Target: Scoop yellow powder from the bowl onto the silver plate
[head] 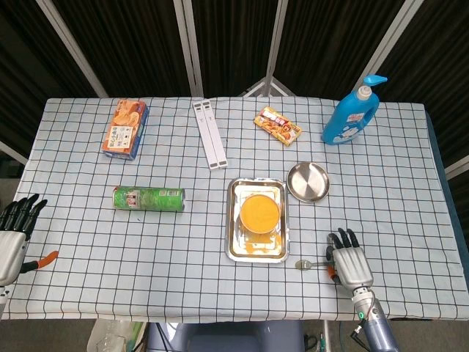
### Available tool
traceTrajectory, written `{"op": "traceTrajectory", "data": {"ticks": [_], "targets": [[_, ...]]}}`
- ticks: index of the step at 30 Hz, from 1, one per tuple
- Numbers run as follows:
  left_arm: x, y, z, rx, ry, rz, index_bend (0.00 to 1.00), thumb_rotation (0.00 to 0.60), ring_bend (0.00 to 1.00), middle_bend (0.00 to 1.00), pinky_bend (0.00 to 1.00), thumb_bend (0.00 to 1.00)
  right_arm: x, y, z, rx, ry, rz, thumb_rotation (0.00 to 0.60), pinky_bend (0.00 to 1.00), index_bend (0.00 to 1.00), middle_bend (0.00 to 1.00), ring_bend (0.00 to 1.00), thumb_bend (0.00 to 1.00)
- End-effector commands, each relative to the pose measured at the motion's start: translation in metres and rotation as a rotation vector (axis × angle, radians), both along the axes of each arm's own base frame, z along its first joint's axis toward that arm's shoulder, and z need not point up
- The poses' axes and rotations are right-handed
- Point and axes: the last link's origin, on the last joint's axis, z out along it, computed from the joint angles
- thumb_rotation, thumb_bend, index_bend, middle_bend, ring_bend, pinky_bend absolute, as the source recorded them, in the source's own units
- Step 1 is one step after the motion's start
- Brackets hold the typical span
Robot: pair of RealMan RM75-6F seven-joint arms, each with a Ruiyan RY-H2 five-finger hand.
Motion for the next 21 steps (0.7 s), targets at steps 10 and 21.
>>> {"op": "traceTrajectory", "data": {"ticks": [10,21], "targets": [[0.0000,0.0002,-0.0002,-0.001,-0.001,0.002,0.00,0.600,0.00,0.00,0.00,0.00,-0.0024,0.0000,-0.0013,0.005,0.011,-0.006,0.600,0.00,0.53,0.19,0.00,0.43],[-0.0001,0.0003,-0.0001,-0.003,-0.002,0.004,0.00,0.600,0.00,0.00,0.00,0.00,-0.0033,0.0017,-0.0024,0.010,0.015,-0.008,0.600,0.00,0.60,0.22,0.00,0.49]]}}
